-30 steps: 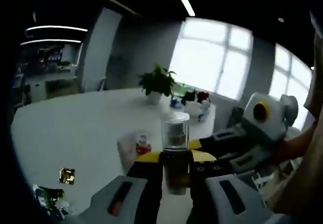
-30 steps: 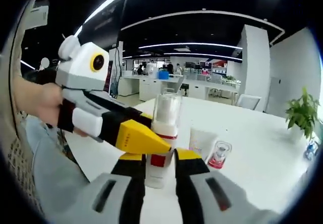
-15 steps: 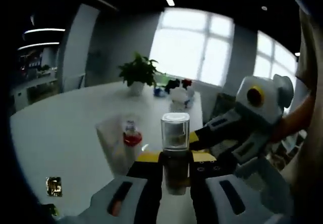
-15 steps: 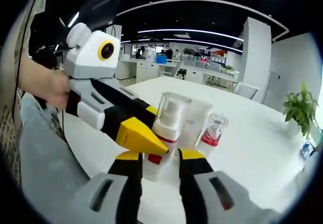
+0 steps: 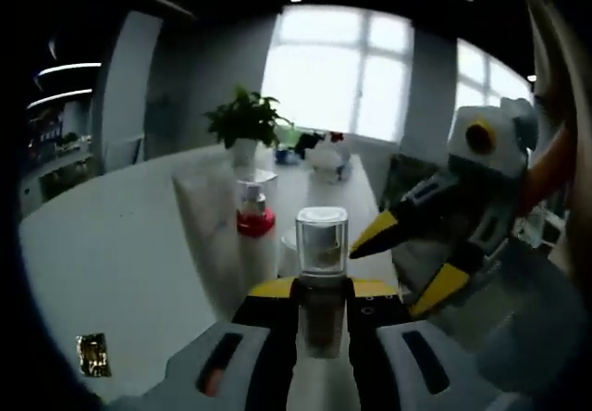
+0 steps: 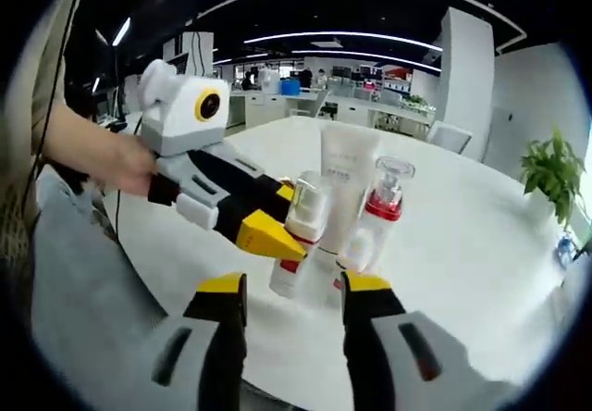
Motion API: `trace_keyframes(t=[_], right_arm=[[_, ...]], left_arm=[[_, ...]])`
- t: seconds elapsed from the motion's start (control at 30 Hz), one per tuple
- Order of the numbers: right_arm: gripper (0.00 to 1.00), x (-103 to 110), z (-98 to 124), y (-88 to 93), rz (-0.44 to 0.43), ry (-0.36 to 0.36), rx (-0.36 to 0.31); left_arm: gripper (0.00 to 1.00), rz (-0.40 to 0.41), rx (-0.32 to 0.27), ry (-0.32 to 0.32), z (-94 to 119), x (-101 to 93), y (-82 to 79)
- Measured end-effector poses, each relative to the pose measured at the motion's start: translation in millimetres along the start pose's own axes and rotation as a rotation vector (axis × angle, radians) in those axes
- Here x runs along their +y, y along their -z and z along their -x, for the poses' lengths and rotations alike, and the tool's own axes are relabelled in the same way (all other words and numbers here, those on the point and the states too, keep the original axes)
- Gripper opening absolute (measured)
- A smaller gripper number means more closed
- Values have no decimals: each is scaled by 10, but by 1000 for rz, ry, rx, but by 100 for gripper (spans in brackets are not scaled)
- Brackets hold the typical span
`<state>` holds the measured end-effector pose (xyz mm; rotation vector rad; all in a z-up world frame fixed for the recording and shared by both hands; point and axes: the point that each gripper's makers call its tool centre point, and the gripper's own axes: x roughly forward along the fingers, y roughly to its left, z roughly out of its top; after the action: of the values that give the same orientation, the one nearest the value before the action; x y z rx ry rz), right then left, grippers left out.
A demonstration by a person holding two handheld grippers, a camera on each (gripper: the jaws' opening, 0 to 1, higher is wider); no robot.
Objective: Arrange the skincare products in the storage area until every visible bottle or jar stands upright without overlapping.
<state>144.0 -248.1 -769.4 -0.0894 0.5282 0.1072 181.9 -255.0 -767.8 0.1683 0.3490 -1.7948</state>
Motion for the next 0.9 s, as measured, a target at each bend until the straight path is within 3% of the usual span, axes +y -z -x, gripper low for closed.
trace_keyframes(t=[0.07, 0.3, 0.5, 0.9], right_arm=[[51, -51, 0, -10, 2, 15, 0], [50, -137, 5, 43, -2, 41, 20], [50, -154, -6, 96, 8, 49, 42], [53, -212, -12, 140, -31, 57, 48]], left_arm=[[16, -22, 2, -11, -27, 55, 37], [16, -62, -18, 2, -120, 154, 170], [16, -121, -78, 16, -174, 187, 164], [16, -116, -112, 51, -244, 236, 251]])
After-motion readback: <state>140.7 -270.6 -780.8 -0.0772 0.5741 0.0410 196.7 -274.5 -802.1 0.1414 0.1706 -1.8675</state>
